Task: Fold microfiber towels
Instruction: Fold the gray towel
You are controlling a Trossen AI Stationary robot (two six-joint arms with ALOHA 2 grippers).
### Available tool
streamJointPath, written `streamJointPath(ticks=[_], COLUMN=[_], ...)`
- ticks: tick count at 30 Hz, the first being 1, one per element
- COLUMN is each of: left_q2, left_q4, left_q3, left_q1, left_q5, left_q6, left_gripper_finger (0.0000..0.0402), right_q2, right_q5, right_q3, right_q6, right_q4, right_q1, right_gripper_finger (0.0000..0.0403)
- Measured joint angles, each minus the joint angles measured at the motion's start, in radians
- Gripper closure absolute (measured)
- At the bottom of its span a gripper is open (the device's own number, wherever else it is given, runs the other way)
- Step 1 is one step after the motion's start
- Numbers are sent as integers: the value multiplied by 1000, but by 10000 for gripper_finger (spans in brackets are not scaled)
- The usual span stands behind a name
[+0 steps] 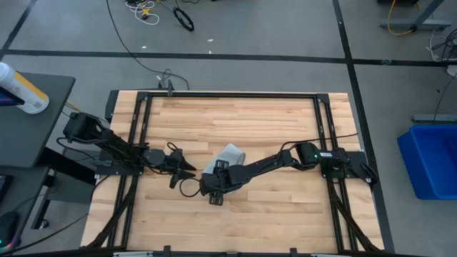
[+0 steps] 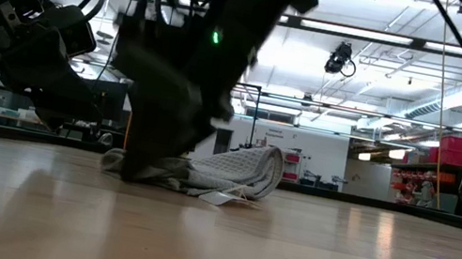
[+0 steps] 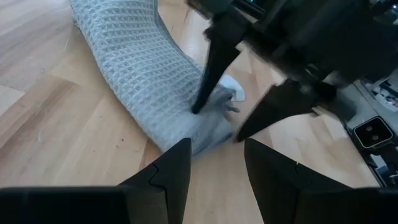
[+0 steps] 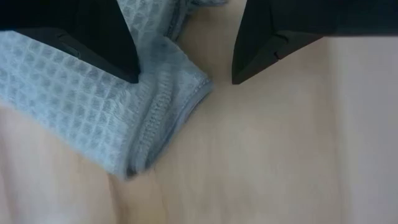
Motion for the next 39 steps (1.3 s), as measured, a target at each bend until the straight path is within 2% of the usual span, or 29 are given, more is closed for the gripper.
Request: streamJointPath(ticks=[7, 10, 13, 17, 18, 22, 31, 36, 39], left_q2=[-1, -1, 0, 0, 0, 0, 0, 0, 0], left_q4=[29, 27, 29, 27, 27, 27, 26, 25, 24], left_q3=[0, 0, 0, 0, 0, 0, 0, 0, 0], left_q1=[0, 0, 0, 0, 0, 0, 0, 0, 0], left_q5=[0, 0, -1, -11, -13, -17, -18, -18, -17], left_q6=[-3, -3, -4, -10, -10, -12, -15, -15, -15], left_gripper_finger=[244, 244, 244, 244, 244, 244, 244, 244, 244], right_q2=[27, 30, 40, 38, 38, 37, 35, -39, -73], right_q5=[10, 40, 85, 200, 229, 292, 458, 504, 568], right_q3=[4, 15, 67, 110, 123, 190, 411, 365, 351], right_q6=[-1, 6, -6, -10, -17, 13, 91, 166, 218], right_q4=[35, 26, -36, -56, -74, -136, -458, -568, -674], right_q1=[4, 10, 23, 39, 45, 58, 39, -10, -40], right_gripper_finger=[134, 155, 215, 359, 378, 392, 398, 398, 398])
